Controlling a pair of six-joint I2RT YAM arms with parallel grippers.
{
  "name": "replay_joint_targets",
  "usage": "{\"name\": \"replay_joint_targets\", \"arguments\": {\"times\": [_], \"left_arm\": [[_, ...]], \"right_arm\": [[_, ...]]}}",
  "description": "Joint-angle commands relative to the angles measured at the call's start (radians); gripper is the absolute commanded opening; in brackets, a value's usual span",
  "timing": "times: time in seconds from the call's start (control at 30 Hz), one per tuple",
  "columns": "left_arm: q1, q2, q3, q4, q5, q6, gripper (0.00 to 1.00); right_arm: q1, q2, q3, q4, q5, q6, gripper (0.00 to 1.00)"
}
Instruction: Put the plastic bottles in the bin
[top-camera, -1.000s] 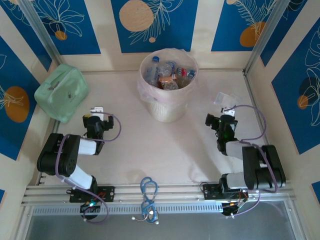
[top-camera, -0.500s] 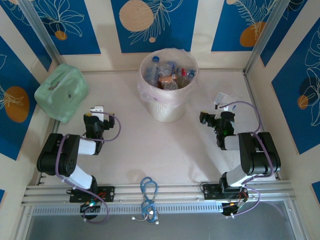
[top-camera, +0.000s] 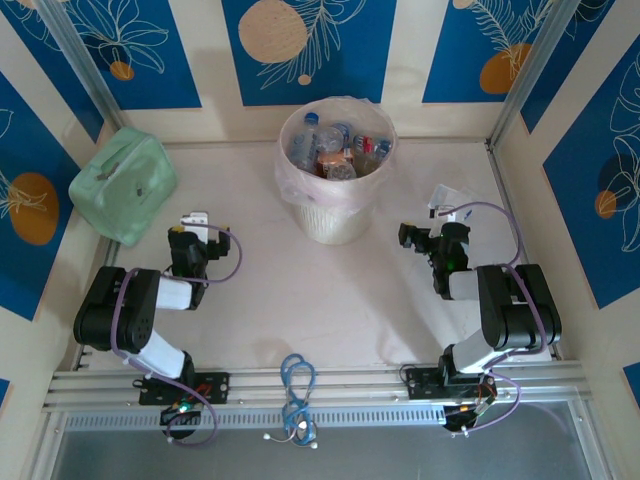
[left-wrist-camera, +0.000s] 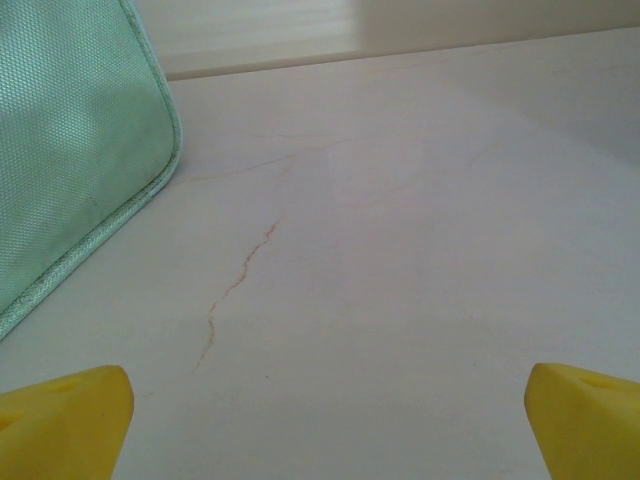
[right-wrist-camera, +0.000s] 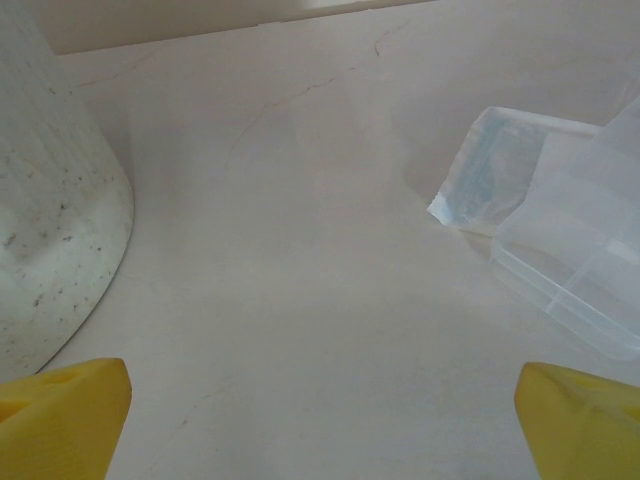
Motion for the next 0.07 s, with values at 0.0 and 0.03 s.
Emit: {"name": "replay_joint_targets", "arguments": {"times": [0.0,0.03], "left_arm": [[-0.004,0.007,0.017,0.0,0.025,0.004,1.0],[-0.005,0.007,0.016,0.0,0.025,0.003,1.0]], "right_arm": [[0.002,-0.001,0.022,0.022,-0.017,-0.024,0.99],[0.004,-0.003,0.019,0.028,-0.015,-0.025,0.99]]}}
